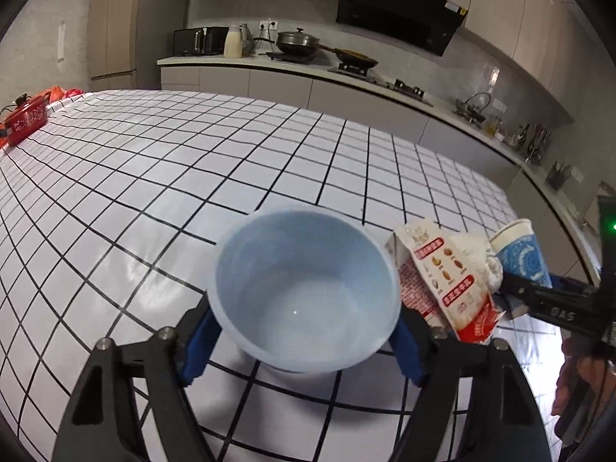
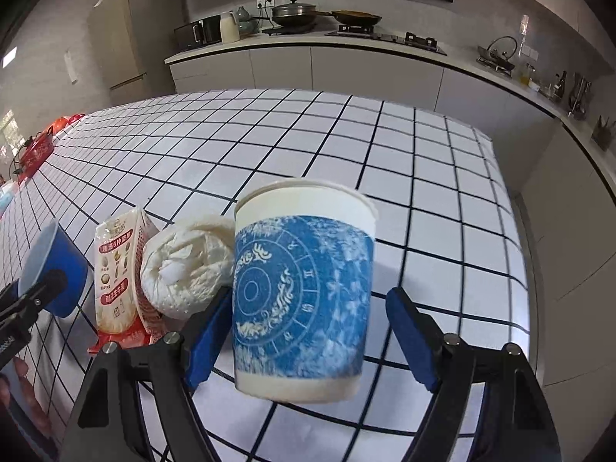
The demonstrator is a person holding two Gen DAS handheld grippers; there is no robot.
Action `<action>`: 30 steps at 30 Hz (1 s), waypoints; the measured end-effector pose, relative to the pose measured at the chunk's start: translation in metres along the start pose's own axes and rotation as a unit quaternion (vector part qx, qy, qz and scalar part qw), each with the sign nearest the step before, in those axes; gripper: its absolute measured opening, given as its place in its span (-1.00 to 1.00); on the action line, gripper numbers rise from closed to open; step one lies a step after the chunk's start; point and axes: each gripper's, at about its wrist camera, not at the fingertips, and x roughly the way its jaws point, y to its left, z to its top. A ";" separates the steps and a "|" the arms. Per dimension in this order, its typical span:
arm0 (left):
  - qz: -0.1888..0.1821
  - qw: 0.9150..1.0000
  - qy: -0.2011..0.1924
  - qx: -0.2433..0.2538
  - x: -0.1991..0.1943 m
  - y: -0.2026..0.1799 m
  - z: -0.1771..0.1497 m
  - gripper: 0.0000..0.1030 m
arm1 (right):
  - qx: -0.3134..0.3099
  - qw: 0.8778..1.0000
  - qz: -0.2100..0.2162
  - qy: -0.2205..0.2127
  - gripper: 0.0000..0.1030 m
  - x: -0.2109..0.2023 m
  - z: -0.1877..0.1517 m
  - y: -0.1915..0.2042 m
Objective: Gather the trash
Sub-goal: 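Grasp the blue cup with the left tool while the right tool grasps the blue paper cup, then carry the blue cup and paper cup over the black bin and open both tools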
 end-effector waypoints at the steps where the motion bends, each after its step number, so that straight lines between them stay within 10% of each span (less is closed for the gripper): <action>1: -0.003 1.000 -0.005 0.003 -0.003 0.000 0.000 0.51 | 0.002 1.000 0.005 0.002 0.22 0.001 0.000 0.000; 30: -0.042 0.998 -0.016 0.052 -0.062 -0.078 -0.034 0.50 | 0.024 0.998 0.009 -0.055 0.19 -0.111 -0.070 -0.041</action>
